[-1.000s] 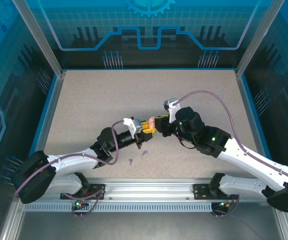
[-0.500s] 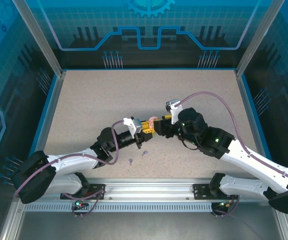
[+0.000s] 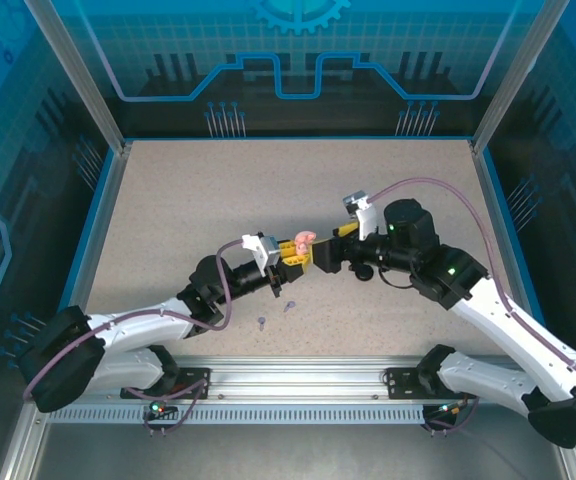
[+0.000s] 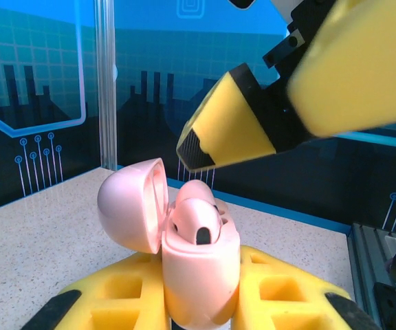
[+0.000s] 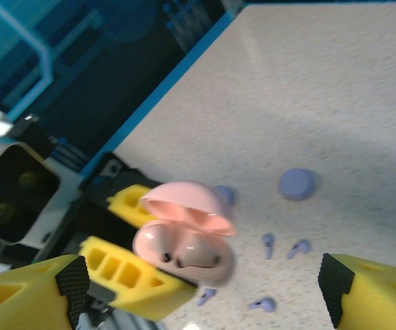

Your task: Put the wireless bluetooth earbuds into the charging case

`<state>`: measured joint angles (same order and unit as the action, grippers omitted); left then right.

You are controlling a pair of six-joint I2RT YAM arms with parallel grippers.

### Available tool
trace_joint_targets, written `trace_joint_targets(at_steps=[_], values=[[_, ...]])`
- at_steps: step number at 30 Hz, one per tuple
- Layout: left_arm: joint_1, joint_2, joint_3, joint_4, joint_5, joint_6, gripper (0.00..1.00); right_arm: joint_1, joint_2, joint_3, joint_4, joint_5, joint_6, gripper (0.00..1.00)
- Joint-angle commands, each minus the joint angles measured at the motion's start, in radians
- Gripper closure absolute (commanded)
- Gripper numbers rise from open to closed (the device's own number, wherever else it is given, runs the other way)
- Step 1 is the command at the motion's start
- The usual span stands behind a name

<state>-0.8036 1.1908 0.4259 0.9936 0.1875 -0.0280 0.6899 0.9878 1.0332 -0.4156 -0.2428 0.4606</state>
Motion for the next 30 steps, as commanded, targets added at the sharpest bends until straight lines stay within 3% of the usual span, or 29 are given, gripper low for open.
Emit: trace_joint_targets(at_steps=[1,11,22,30], values=[[-0.008,-0.011,0.01,0.039,0.018,-0.024,1.0,-0.007,0.05,0.006,0.055,-0.17,0.023,0.12],[-0.008,-0.006,0.01,0.029,0.015,-0.02,1.0,-0.001,0.111,0.073,0.066,-0.249,-0.004,0.26],[-0.008,-0.004,0.009,0.018,0.014,-0.021,1.0,-0.004,0.033,0.052,0.07,-0.187,-0.09,0.26],[-0.008,-0.003,0.009,0.022,0.019,-0.03,1.0,-0.003,0.046,0.037,0.141,-0.236,-0.123,0.25]])
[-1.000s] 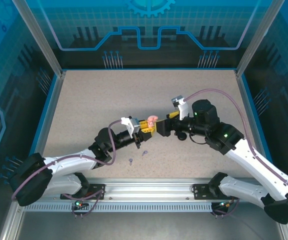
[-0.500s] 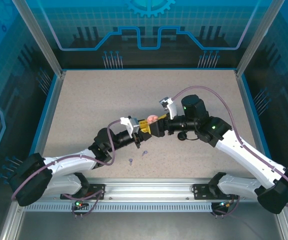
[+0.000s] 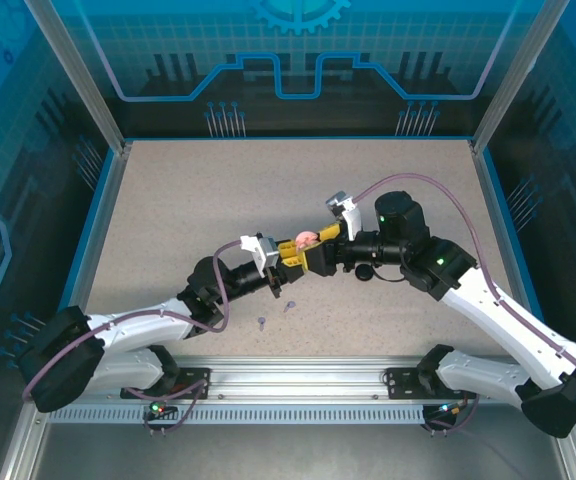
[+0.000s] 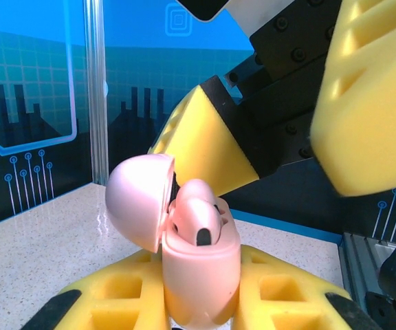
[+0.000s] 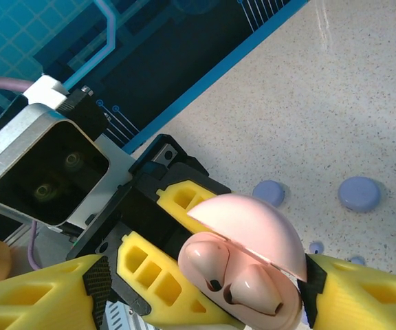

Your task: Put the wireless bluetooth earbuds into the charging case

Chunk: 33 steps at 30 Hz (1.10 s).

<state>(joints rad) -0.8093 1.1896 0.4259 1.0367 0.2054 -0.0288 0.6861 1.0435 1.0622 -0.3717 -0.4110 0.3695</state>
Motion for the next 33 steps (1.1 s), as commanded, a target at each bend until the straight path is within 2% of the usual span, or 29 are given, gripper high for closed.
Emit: trace_joint_targets(at_steps=[1,8,17,22,25,33], values=[[-0.002,-0.002,0.008,-0.02,0.002,-0.03,1.0,0.0,-0.01,0.006,0.109,-0.073,-0.033,0.25],[-0.003,-0.006,0.004,-0.023,-0.001,-0.03,1.0,0.0,-0.02,0.004,0.099,-0.062,-0.065,0.25],[-0.004,-0.044,-0.018,-0.036,0.005,-0.002,1.0,-0.029,-0.095,0.025,-0.107,0.133,-0.228,0.22],[-0.003,-0.063,-0.025,-0.06,0.016,0.023,1.0,-0.043,-0.161,0.003,-0.128,0.173,-0.324,0.11],[-0.002,-0.071,-0.028,-0.067,0.033,0.032,1.0,-0.046,-0.194,-0.011,-0.125,0.182,-0.378,0.01],[-0.002,-0.107,-0.04,-0.107,0.074,0.079,1.0,-0.05,-0.235,-0.066,-0.096,0.192,-0.531,0.0]])
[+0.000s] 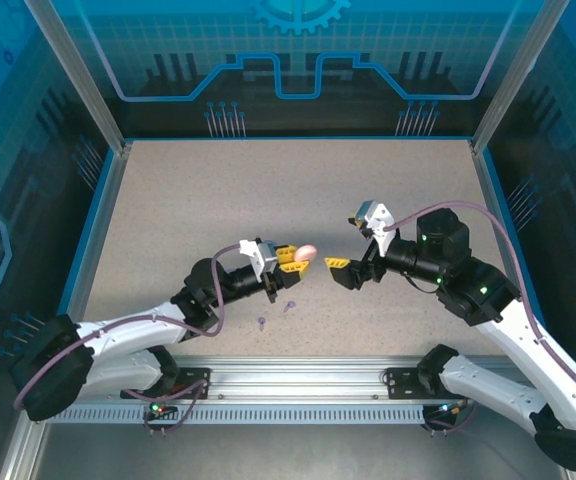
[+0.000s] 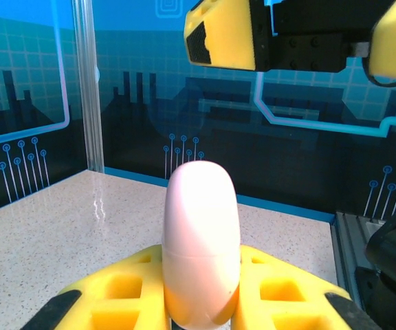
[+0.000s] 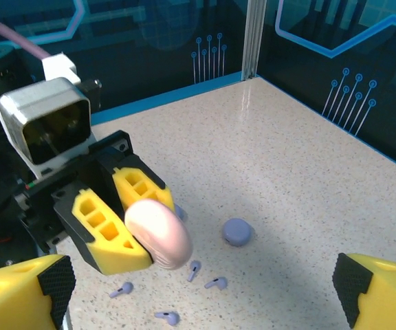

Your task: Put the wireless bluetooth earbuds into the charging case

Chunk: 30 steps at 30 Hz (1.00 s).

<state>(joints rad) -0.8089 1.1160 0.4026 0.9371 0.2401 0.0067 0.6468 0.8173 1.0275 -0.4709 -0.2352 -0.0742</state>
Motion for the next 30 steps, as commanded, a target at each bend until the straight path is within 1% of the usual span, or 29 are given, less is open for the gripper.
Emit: trace_joint_targets(at_steps=[1,6,8,12,17,22,24,27,30], values=[[-0.003,-0.041,-0.018,-0.017,0.043,0.051,1.0,-0.01,-0.009,-0.035,0.0,0.008,-0.105,0.0],[-0.003,-0.086,-0.02,-0.091,0.056,0.087,1.0,-0.009,0.006,-0.03,-0.046,-0.147,-0.239,0.0],[-0.003,-0.101,-0.02,-0.114,0.062,0.094,1.0,-0.003,0.008,-0.032,-0.055,-0.186,-0.307,0.0],[-0.003,-0.118,-0.022,-0.133,0.071,0.101,1.0,0.02,0.015,-0.042,-0.067,-0.222,-0.446,0.03],[-0.004,-0.12,-0.021,-0.136,0.082,0.101,1.0,0.054,0.06,-0.043,-0.037,-0.222,-0.49,0.04],[-0.003,-0.12,-0.02,-0.135,0.087,0.101,1.0,0.07,0.135,-0.027,-0.018,-0.238,-0.517,0.11],[-0.003,-0.118,-0.019,-0.133,0.086,0.101,1.0,0.072,0.162,-0.016,-0.018,-0.263,-0.523,0.15],[-0.003,-0.117,-0.019,-0.133,0.09,0.101,1.0,0.073,0.193,-0.003,-0.022,-0.29,-0.533,0.24],[-0.003,-0.117,-0.021,-0.133,0.092,0.107,1.0,0.071,0.207,0.003,-0.023,-0.291,-0.542,0.35]])
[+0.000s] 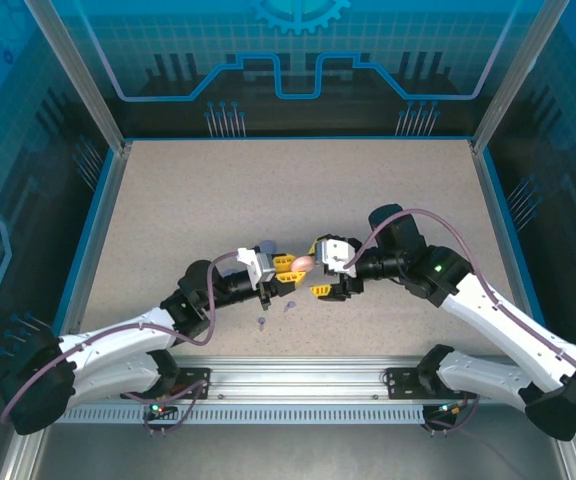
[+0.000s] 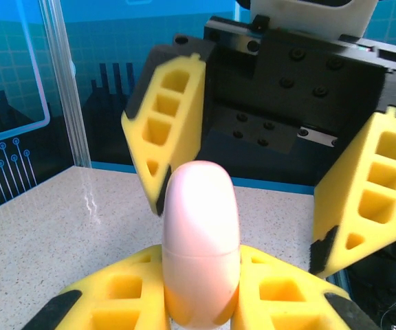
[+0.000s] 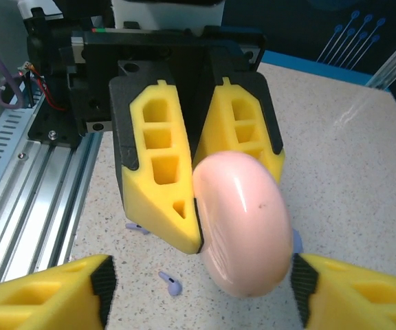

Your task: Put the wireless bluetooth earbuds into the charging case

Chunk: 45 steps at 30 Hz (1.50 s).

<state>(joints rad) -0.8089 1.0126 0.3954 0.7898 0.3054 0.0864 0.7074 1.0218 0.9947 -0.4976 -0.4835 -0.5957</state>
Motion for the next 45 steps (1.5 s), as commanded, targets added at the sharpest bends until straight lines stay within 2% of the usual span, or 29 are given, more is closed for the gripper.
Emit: trace_joint_targets(at_steps=[1,12,21,24,25,28,30,34,39,45], values=[[-0.003,-0.014,-0.013,0.014,0.027,0.03,1.0,0.01,0.006,0.038,0.002,-0.044,-0.023,0.39],[-0.003,0.007,-0.014,0.02,0.053,0.069,1.0,-0.011,0.038,0.079,-0.061,-0.101,-0.05,0.54],[-0.003,0.029,-0.008,0.026,0.067,0.085,1.0,-0.014,0.064,0.105,-0.09,-0.119,-0.052,0.74],[-0.003,0.03,-0.007,0.026,0.063,0.084,1.0,-0.016,0.064,0.106,-0.094,-0.115,-0.045,0.77],[-0.003,0.03,-0.007,0.027,0.06,0.083,0.96,-0.016,0.064,0.106,-0.098,-0.108,-0.042,0.77],[-0.003,0.024,-0.01,0.027,0.04,0.081,0.75,-0.02,0.058,0.098,-0.109,-0.062,-0.029,0.77],[-0.003,0.013,-0.02,0.025,0.019,0.082,0.53,-0.03,0.056,0.089,-0.12,-0.018,-0.022,0.78],[-0.003,-0.034,-0.052,-0.001,-0.024,0.09,0.28,-0.08,0.058,0.066,-0.148,0.043,0.001,0.79],[-0.003,-0.156,-0.099,-0.078,-0.094,0.092,0.14,-0.108,0.1,0.032,-0.203,0.156,-0.008,0.79],[-0.003,-0.342,-0.115,-0.238,-0.215,0.118,0.1,-0.115,0.228,-0.005,-0.24,0.226,-0.013,0.79]])
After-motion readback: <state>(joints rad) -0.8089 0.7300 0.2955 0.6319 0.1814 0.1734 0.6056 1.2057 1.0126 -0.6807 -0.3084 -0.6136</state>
